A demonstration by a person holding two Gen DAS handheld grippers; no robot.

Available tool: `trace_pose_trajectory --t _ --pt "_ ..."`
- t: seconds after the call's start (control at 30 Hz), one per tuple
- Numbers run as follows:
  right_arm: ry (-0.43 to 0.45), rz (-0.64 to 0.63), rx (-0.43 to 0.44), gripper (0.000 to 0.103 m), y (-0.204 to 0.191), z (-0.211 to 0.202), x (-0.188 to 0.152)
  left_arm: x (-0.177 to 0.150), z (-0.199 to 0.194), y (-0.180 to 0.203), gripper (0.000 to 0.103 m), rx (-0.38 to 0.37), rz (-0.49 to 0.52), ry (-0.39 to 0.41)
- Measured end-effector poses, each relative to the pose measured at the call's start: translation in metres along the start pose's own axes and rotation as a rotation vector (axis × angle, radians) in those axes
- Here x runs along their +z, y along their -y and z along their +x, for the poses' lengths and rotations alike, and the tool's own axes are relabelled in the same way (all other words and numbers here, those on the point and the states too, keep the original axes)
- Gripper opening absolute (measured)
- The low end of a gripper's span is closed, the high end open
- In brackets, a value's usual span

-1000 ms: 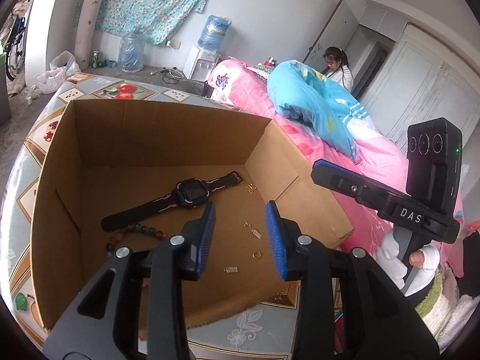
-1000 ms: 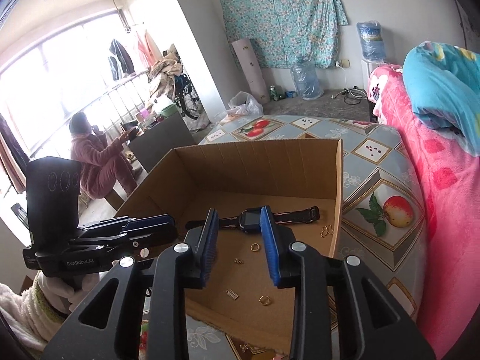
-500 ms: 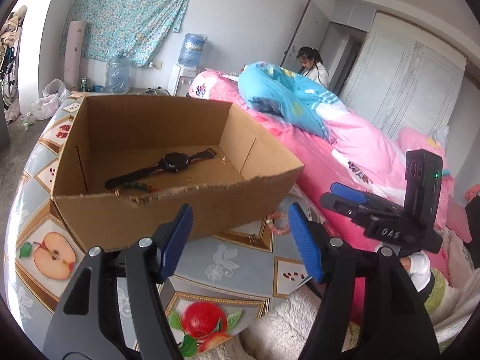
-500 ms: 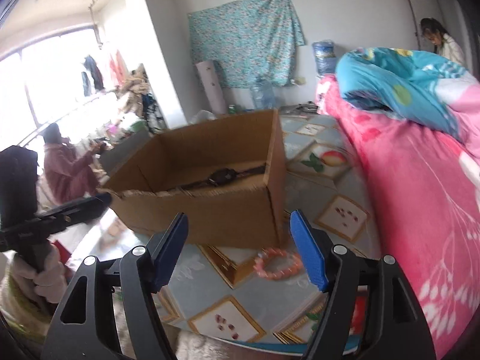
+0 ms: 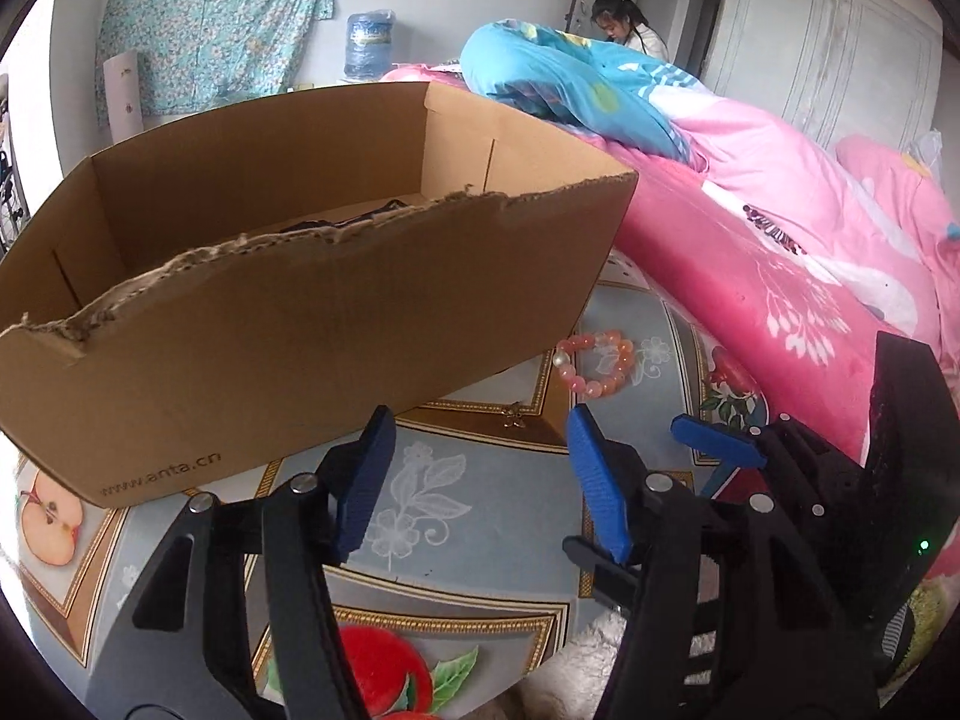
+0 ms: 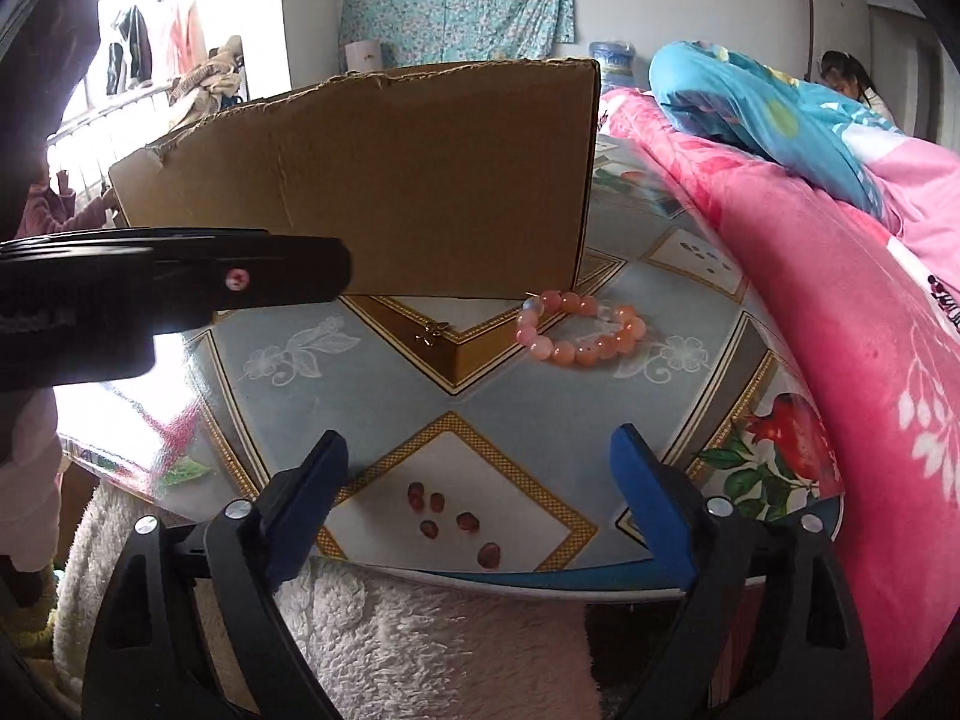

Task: Organize jewelry
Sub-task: 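Move both grippers back out of the box toward the remaining items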

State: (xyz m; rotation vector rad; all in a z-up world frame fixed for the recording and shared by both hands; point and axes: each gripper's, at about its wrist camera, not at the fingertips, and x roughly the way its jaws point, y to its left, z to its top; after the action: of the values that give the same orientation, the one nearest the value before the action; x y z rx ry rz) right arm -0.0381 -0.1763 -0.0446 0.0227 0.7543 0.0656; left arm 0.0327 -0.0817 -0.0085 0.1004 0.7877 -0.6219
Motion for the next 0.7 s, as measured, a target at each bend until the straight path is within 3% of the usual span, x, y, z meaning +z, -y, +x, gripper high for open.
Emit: trace_pose_trajectory --t 0.23,0.43,0.7 --pt "0.027 -0.006 0.019 0.097 0.002 -0.005 -0.005 0.007 0.036 0.012 0.033 -0.019 0.072 -0.083" --pt "0.048 0.009 0.044 0.097 0.005 -0.007 -0.007 0.006 0.053 0.022 0.022 0.002 0.144 -0.131" --pt "0.066 0.033 0.08 0.097 0.009 -0.01 -0.007 0.009 0.055 0.024 0.006 0.04 0.18 -0.13"
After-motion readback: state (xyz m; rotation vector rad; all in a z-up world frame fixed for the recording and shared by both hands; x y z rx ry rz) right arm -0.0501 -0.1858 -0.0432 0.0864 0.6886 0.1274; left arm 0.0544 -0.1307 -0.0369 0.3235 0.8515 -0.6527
